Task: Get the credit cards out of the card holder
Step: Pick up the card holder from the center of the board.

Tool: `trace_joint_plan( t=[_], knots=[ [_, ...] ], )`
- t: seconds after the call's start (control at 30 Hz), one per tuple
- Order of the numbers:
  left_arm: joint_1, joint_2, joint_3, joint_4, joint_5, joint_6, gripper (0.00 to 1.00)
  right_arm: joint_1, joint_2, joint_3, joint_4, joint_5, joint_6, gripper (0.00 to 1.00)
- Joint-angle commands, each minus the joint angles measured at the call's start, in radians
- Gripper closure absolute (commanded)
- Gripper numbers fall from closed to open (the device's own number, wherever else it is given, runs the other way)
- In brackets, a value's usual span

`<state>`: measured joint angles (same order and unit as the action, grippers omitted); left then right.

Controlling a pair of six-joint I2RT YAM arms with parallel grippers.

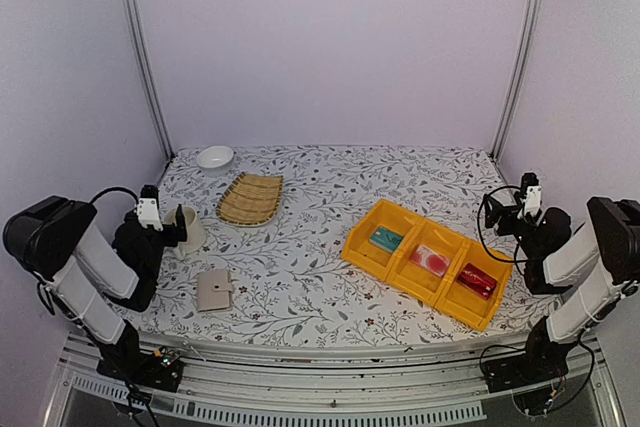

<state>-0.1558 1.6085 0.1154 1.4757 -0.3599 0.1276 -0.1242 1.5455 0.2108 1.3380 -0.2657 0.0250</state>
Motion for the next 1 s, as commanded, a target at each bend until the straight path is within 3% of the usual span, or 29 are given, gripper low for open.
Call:
trace_joint_plan(
  t=[0.0, 0.13, 0.2, 0.27, 0.33, 0.43, 0.47, 0.53, 0.63, 0.73, 0.83, 0.97],
  knots=[
    [0.025, -0.026, 0.031, 0.083, 0.009, -0.023, 0.02, 0.006, -0.006, 0.018, -0.013, 0.012, -0.007, 0.01],
    [0.028, -0.054, -0.011, 0.129, -0.017, -0.044, 0.01, 0.007, -0.004, 0.024, -0.022, 0.013, -0.007, 0.01],
    [0.022, -0.049, -0.056, 0.239, -0.011, -0.026, 0.02, 0.012, -0.005, 0.026, -0.029, 0.011, -0.012, 0.01],
    [-0.010, -0.073, -0.093, 0.309, -0.117, -0.017, 0.02, 0.012, -0.009, 0.022, -0.021, 0.002, -0.014, 0.01],
    [-0.054, -0.179, -0.099, 0.276, -0.266, 0.010, 0.02, 0.011, -0.043, 0.042, -0.075, 0.023, -0.012, 0.01],
    [-0.127, -0.379, -0.060, 0.172, -0.346, 0.075, 0.02, 0.011, -0.144, 0.135, -0.311, 0.074, 0.008, 0.01],
    [-0.178, -0.450, -0.021, 0.095, -0.373, 0.098, 0.02, 0.010, -0.191, 0.165, -0.400, 0.084, 0.014, 0.01],
    [-0.241, -0.578, 0.116, -0.250, -0.424, 0.061, 0.02, 0.008, -0.265, 0.196, -0.437, 0.069, 0.052, 0.01],
    [-0.271, -0.651, 0.429, -0.932, -0.410, -0.244, 0.02, 0.008, -0.359, 0.248, -0.485, 0.000, 0.133, 0.01],
    [-0.354, -0.658, 0.619, -1.408, -0.394, -0.468, 0.06, 0.009, -0.388, 0.374, -0.675, -0.108, 0.252, 0.01],
    [-0.485, -0.660, 0.710, -1.729, -0.368, -0.631, 0.11, 0.026, -0.368, 0.502, -0.828, -0.285, 0.315, 0.01],
    [-0.636, -0.520, 0.803, -1.985, -0.276, -0.798, 0.12, 0.119, -0.349, 0.631, -1.041, -0.260, 0.305, 0.01]
  ],
)
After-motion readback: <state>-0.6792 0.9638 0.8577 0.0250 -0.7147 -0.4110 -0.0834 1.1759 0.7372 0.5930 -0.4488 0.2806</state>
